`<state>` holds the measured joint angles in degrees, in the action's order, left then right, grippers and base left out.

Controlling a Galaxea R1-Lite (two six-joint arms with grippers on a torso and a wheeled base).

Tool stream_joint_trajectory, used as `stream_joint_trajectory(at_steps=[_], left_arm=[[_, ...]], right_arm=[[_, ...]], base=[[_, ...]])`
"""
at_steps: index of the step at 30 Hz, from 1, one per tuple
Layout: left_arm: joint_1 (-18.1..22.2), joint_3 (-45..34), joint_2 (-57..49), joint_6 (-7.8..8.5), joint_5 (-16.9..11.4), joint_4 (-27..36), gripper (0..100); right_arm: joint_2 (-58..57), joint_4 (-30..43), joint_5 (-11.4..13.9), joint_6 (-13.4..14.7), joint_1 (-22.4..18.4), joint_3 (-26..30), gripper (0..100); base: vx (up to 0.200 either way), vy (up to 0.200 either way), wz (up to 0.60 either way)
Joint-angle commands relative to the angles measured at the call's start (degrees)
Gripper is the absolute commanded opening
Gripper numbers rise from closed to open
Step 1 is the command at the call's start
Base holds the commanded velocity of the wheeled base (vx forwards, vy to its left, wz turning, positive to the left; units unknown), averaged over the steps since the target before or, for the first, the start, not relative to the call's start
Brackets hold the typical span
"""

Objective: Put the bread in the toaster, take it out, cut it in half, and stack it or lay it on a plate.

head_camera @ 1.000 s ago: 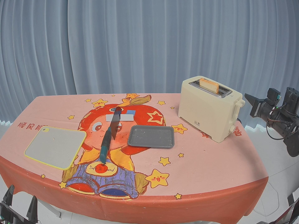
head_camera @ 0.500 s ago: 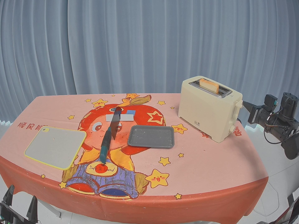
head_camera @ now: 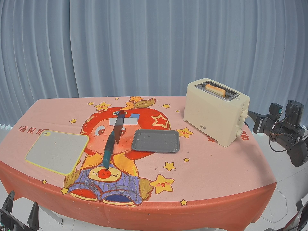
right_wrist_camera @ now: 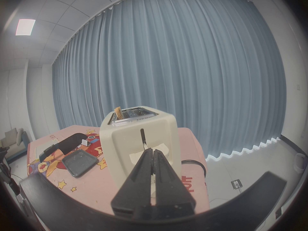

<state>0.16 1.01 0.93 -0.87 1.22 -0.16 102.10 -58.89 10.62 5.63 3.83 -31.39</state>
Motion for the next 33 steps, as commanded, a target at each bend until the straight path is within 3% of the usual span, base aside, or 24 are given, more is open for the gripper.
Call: stream_joint_trajectory(at_steps=[1,33], left_arm=[[0.0,-1.0,-0.3,-0.01,0.0,0.0,100],[0.0,-1.0,-0.3,-0.01,0.0,0.0,100]], right_arm=[[1.4,0.1,-0.1,-0.3,0.2,0.9,0],[3.5,-2.0,-0.2,-1.2,0.3,1.7,0]], base=[[0.0,0.0,0.0],[0.0,0.0,0.0]])
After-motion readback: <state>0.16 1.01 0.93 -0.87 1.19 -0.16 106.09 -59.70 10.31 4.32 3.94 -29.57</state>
